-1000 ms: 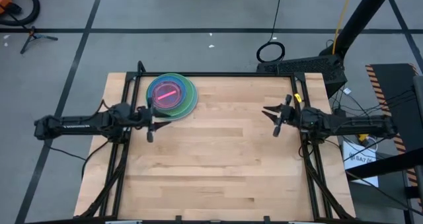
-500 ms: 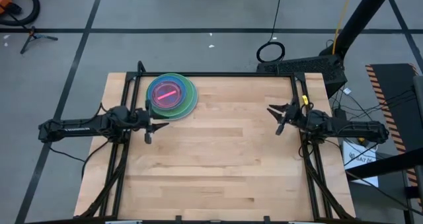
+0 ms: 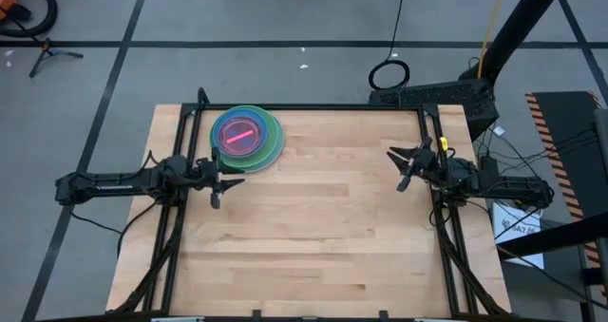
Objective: Stack plastic plates
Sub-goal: Return to Home Position
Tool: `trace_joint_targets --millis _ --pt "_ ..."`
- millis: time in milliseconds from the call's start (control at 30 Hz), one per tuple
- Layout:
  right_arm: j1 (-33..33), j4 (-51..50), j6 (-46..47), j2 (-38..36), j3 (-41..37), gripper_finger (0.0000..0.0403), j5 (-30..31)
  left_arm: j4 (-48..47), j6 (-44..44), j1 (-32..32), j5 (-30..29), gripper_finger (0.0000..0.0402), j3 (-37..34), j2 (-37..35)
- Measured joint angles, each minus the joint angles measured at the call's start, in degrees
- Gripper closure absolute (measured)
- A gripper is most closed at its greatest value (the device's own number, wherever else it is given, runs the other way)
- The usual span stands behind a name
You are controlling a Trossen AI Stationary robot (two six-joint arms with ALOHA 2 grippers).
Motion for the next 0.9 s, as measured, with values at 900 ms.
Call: trace_joint_targets --millis 900 --pt "0.00 8.75 0.39 7.71 -3.32 0.0330 0.67 0.00 -1.61 0.00 -8.95 0.0277 0.02 0.04"
